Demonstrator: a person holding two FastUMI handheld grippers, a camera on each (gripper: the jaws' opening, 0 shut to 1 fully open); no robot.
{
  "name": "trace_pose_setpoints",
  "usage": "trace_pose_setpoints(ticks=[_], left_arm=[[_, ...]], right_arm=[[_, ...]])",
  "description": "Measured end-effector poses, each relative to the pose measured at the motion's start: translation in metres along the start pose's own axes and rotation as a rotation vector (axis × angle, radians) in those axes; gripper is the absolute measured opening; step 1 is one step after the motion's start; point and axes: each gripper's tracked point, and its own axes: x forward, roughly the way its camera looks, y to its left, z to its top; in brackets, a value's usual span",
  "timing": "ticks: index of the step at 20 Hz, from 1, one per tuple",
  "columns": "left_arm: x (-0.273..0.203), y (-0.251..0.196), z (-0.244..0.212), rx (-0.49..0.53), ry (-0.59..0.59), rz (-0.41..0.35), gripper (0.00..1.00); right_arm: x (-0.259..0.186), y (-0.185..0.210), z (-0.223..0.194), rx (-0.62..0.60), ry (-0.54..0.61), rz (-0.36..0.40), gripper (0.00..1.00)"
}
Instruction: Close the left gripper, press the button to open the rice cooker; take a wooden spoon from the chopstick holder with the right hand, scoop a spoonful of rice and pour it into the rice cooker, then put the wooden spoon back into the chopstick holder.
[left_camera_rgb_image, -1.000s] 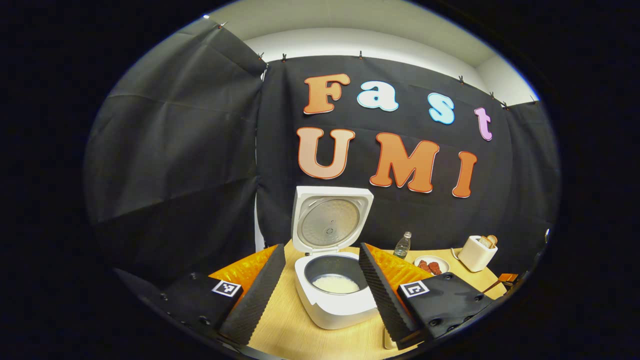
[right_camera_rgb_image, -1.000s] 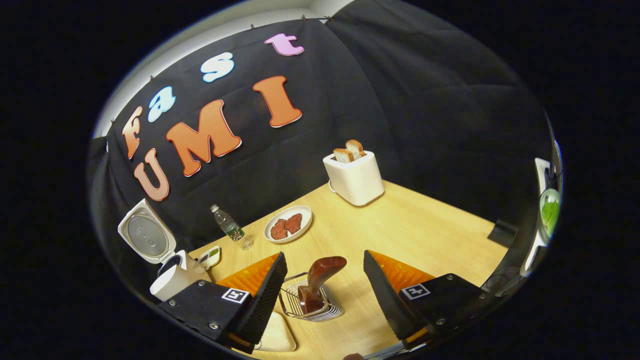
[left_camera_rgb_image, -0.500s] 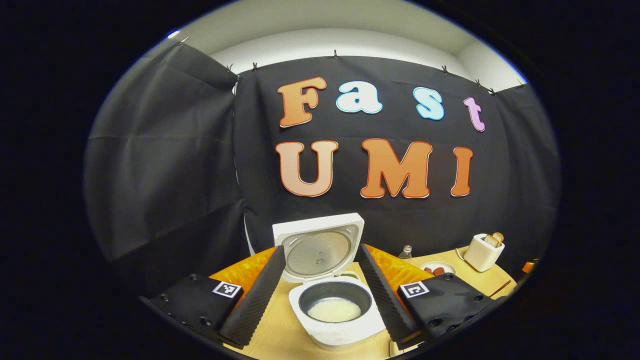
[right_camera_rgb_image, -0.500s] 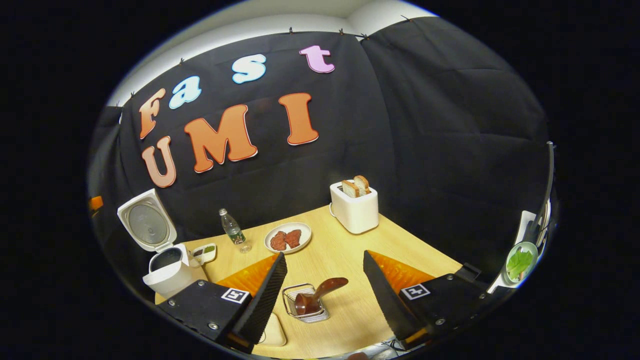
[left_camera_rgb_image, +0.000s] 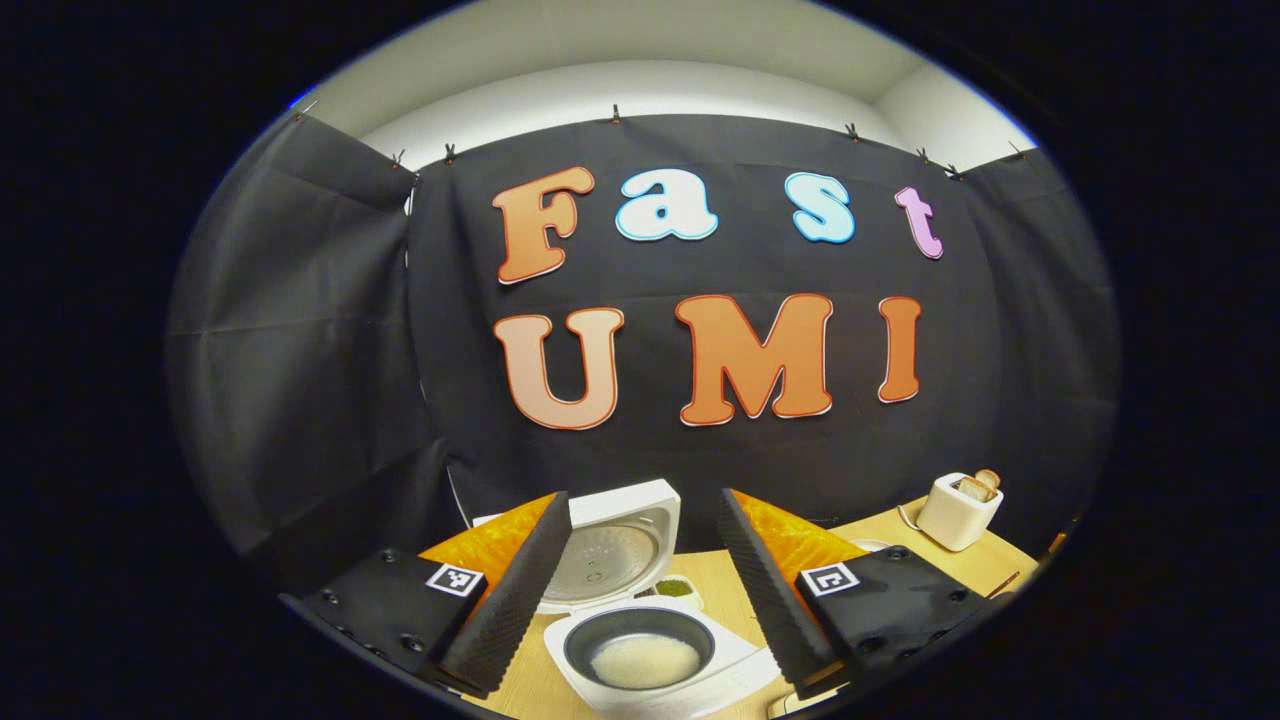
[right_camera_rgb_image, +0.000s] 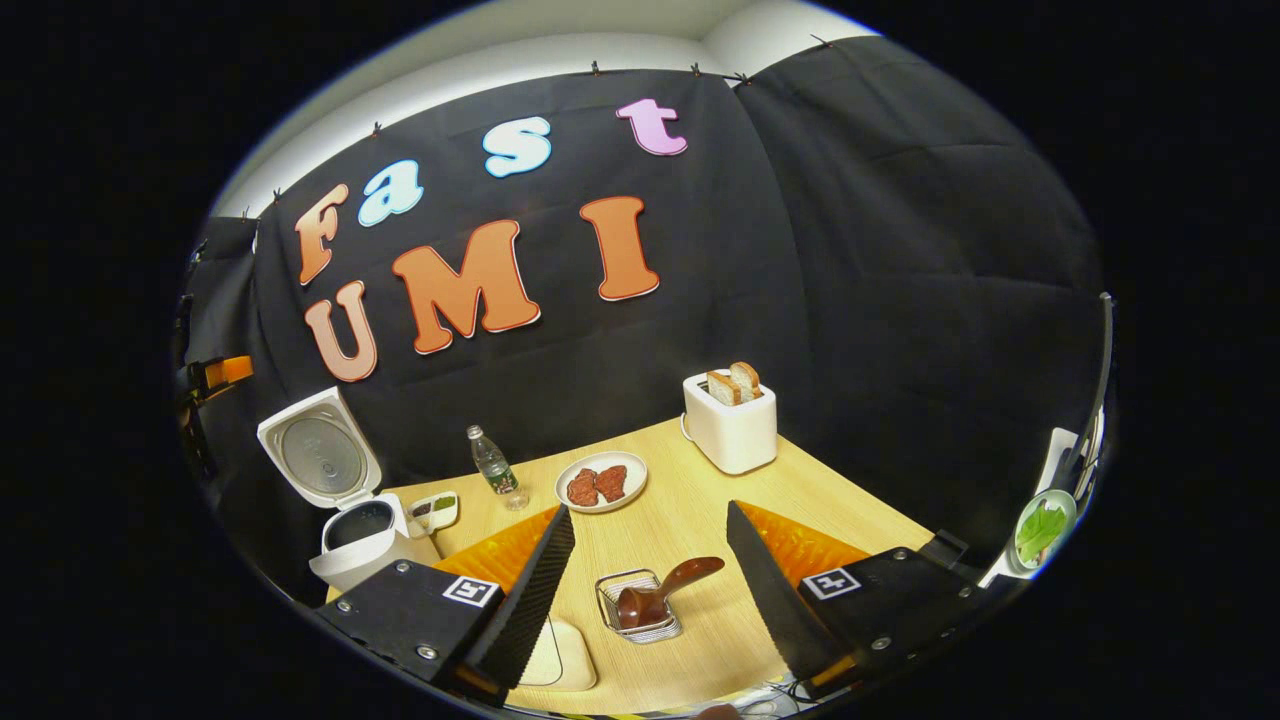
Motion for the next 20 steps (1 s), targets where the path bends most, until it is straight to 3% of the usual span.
trace_pose_setpoints(ticks=[6,13,15,17,18,20], left_arm=[[0.028,-0.011,-0.006,-0.078,0.015,-0.007,0.99],[0.082,0.032,-0.017,-0.012,0.027,0.065,1.00],[0.104,0.036,-0.032,-0.099,0.076,0.038,1.00],[0.129,0.049,-0.037,-0.303,0.109,0.034,1.00],[0.141,0.070,-0.038,-0.309,0.112,0.076,1.00],[0.168,0.100,-0.040,-0.220,0.130,0.140,1.00]], right_arm=[[-0.001,0.006,0.009,-0.004,-0.013,0.030,0.95],[0.010,0.029,0.011,0.002,-0.017,0.023,0.95],[0.016,0.036,0.010,-0.014,-0.013,0.030,0.95],[0.026,0.037,0.011,-0.049,-0.018,0.021,0.95],[0.029,0.038,0.009,-0.065,-0.009,0.014,0.95],[0.034,0.039,0.006,-0.081,0.015,0.016,0.95]])
